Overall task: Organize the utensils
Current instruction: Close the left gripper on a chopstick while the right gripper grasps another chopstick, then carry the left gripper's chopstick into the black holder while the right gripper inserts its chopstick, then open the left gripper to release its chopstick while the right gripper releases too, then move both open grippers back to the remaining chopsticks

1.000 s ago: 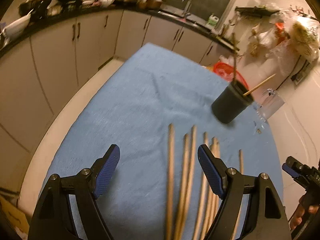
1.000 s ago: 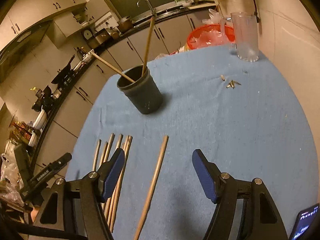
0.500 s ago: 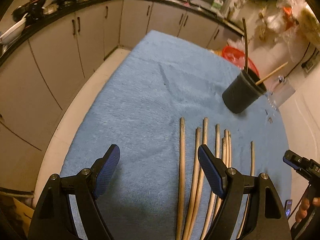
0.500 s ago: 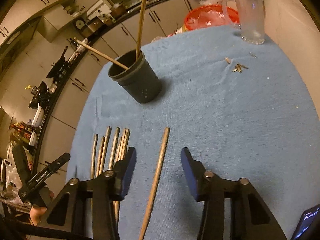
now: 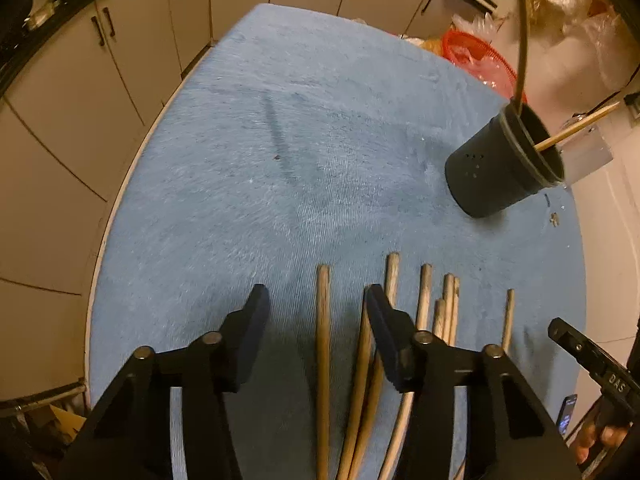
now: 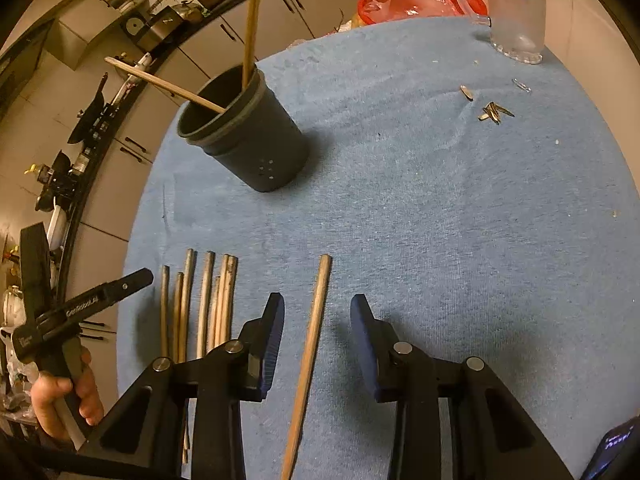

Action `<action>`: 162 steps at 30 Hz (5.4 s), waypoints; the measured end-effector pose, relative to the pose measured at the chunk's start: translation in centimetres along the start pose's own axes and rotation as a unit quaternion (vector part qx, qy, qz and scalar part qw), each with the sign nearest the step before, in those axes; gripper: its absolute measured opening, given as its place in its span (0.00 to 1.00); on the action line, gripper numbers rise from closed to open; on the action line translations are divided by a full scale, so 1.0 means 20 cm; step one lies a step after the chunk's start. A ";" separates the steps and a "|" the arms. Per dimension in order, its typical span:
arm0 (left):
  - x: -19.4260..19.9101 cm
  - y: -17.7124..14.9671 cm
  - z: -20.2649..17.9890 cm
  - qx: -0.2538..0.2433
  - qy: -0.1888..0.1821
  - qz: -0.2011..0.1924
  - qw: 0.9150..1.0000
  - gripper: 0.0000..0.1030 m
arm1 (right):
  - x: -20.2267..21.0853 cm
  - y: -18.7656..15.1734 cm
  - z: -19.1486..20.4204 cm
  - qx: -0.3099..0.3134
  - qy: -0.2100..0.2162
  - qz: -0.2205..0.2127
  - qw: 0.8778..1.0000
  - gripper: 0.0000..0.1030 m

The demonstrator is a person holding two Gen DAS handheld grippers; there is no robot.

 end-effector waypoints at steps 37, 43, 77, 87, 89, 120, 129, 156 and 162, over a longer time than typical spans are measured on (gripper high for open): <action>0.08 0.11 -0.02 -0.011 -0.031 -0.044 0.998 0.07 | -0.02 0.11 0.11 0.069 -0.016 -0.015 0.997 0.08; 0.34 0.23 -0.09 -0.022 -0.049 -0.111 0.992 0.07 | 0.23 0.18 0.24 0.090 0.021 -0.073 0.993 0.07; 0.97 0.58 -0.45 -0.065 -0.082 -0.286 0.952 0.07 | 0.84 0.63 0.60 0.167 0.048 -0.242 0.955 0.06; 1.06 0.75 -0.61 -0.080 -0.094 -0.302 0.945 0.07 | 0.92 0.78 0.66 0.164 0.049 -0.262 0.950 0.06; 1.07 0.78 -0.64 -0.083 -0.097 -0.305 0.944 0.07 | 0.93 0.81 0.66 0.160 0.050 -0.264 0.950 0.06; 0.80 1.02 -0.74 -0.031 -0.104 -0.351 0.930 0.07 | 0.74 1.05 0.54 0.147 0.019 -0.305 0.941 0.06; 0.63 0.93 -0.73 -0.042 -0.091 -0.321 0.942 0.07 | 0.60 0.96 0.49 0.146 0.015 -0.276 0.950 0.06; 0.68 0.26 -0.25 -0.019 -0.037 -0.285 0.957 0.73 | 0.59 0.34 0.15 0.069 0.038 -0.234 0.969 0.62; 0.53 -0.10 0.00 0.020 -0.001 -0.232 0.973 0.74 | 0.38 0.04 0.02 0.046 0.025 -0.164 0.985 0.70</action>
Point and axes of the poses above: each gripper's, at about its wrist camera, not at the fingertips, and x roughly against the way its jaws point, z to its left, y to its top, the point moved 9 cm from there along -x, roughly the way its jaws point, and after that the axes turned 15 degrees about -z, right-handed, at the moved point
